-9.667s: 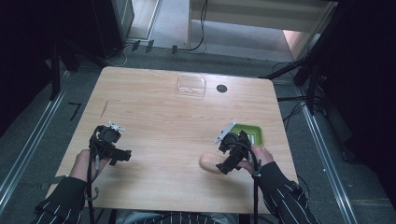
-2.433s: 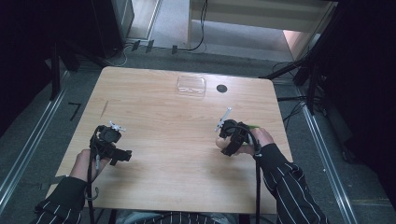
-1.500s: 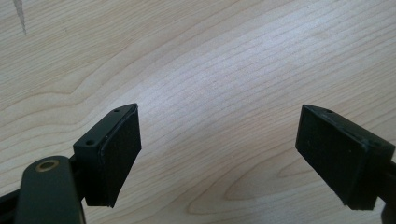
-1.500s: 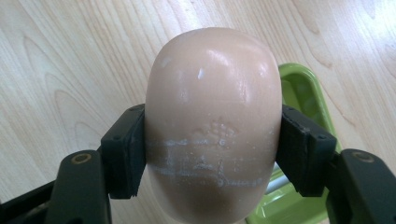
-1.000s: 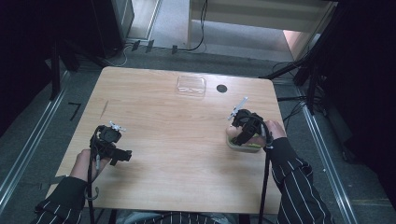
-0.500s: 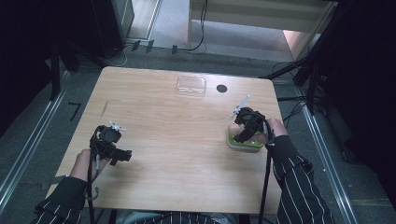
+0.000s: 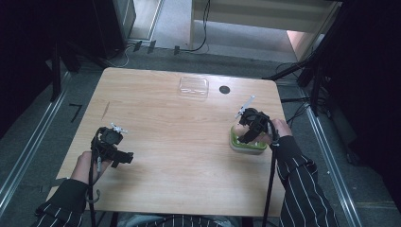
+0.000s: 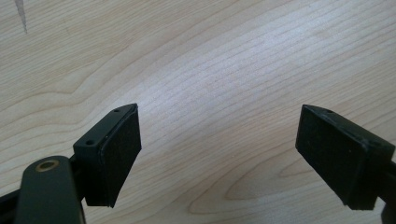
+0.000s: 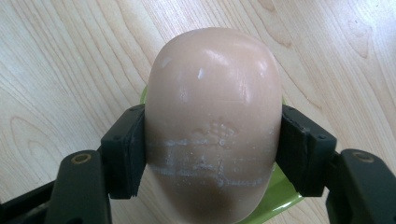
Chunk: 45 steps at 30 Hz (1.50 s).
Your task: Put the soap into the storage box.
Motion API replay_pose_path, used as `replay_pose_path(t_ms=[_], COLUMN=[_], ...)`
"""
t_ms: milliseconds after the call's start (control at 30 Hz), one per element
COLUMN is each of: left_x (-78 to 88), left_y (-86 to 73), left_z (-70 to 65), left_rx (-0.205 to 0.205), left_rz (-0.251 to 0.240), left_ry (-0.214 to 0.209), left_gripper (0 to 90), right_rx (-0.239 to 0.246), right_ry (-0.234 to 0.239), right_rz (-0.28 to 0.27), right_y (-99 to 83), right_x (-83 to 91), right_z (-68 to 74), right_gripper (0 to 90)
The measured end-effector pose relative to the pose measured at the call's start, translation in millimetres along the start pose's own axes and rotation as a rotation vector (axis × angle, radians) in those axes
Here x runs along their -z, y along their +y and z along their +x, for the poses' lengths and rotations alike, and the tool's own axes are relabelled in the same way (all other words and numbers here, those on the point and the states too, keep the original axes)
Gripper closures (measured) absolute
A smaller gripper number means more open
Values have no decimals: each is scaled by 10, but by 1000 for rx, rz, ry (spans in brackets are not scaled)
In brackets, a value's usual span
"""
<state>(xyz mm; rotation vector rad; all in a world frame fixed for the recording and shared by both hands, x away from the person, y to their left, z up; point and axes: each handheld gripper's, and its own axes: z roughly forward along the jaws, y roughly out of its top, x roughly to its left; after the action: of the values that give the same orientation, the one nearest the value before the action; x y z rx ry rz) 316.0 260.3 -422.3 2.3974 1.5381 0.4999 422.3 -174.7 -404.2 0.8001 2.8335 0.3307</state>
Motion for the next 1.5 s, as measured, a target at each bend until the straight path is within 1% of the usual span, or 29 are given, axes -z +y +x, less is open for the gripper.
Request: replay_pose_path(t_ms=[400,433,600,733,833,1000,1033,1267,1300,1367,1400,1500], left_x=[4,1,0,-4,-5,-4,-4,-6,-6,-6,-6,-7], left_y=[-1,0,1,1,1,2,2,3,3,3,3,3], left_z=[1,0,0,1,-1,1,0,-3,-3,-3,-3,-2], left_rx=[-1,-1,0,-2,-1,-3,-2,-1,-1,0,0,0], left_rz=[0,0,2,1,1,0,0,0,0,0,0,1], left_ry=[-2,-1,-1,-1,-1,-1,-1,-2,-1,-1,0,-2], left_gripper=[148,148,148,148,147,148,148,147,147,148,148,148], right_rx=[-1,5,23,26,32,36,39,45,54,52,54,67], right_ry=[13,11,9,8,23,26,20,16,19,15,22,25], right_rz=[5,12,13,12,15,15,13,17,21,18,22,28], right_y=[-25,-28,-32,-41,-57,-70,-73,-81,-84,-83,-84,-91], right_x=[-68,-82,-102,-112,-140,-153,-153,-170,-180,-189,-196,-217], right_z=[-63,-73,-105,-126,-143,-162,-173,-207,-215,-222,-226,-244], right_gripper=[337,337,337,337,337,337,337,337,337,337,337,337])
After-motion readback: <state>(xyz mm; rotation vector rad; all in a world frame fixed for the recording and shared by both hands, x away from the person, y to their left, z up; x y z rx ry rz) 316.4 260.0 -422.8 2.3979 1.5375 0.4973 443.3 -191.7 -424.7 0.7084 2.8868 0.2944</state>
